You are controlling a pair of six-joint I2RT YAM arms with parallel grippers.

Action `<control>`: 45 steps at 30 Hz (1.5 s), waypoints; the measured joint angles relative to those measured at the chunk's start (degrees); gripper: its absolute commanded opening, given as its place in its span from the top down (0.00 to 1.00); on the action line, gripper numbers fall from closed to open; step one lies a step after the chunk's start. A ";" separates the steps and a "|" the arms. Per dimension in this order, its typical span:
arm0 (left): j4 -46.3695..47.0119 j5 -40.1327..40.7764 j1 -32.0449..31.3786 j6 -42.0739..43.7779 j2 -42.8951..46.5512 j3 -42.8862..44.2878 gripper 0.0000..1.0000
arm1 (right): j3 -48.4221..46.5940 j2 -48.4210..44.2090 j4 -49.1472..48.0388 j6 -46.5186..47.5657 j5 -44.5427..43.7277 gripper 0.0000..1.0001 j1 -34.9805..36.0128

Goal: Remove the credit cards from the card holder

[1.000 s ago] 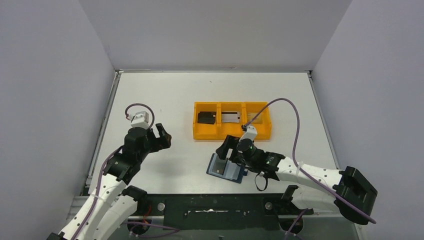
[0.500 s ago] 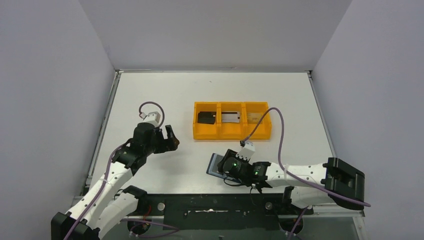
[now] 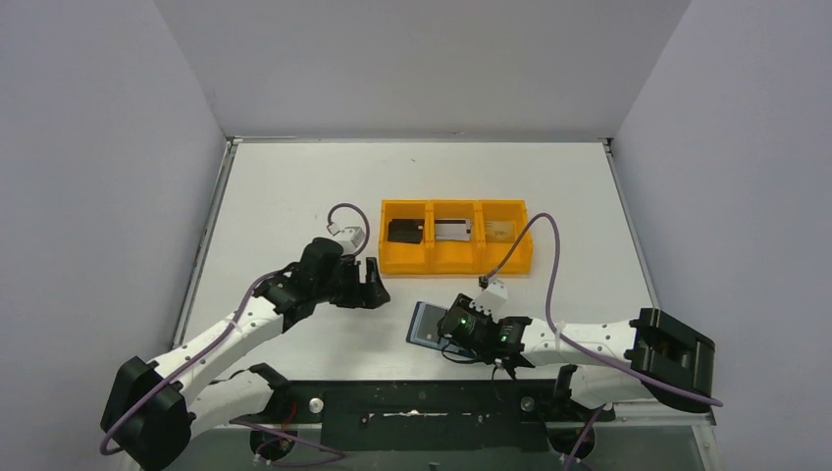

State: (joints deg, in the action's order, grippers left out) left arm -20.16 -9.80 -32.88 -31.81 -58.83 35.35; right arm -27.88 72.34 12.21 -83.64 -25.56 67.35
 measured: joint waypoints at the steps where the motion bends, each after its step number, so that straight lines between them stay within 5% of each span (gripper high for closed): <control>1: 0.17 0.37 -1.84 -0.20 -1.05 0.74 0.28 | 0.00 -0.28 -0.17 0.50 0.07 0.62 -0.24; 16: 2.99 3.21 -7.91 -3.10 -6.93 3.30 0.29 | -1.77 1.42 -5.81 9.38 5.38 0.56 -5.51; 32: 3.78 2.99 -8.68 -4.70 -8.98 4.24 0.35 | -3.06 7.08 -8.41 12.24 9.25 0.63 -7.04; 36: 4.52 2.23 -8.76 -5.62 -9.22 4.24 0.42 | -3.06 8.09 -10.73 13.64 10.56 0.73 -7.06; 45: 5.62 1.40 -11.32 -7.89 -14.84 4.24 0.52 | -2.58 10.19 -15.82 14.08 13.40 0.75 -7.19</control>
State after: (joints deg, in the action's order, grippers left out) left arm -14.55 -8.40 -44.21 -39.70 -73.67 39.59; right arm -30.46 82.52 -3.62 -69.56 -12.16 60.16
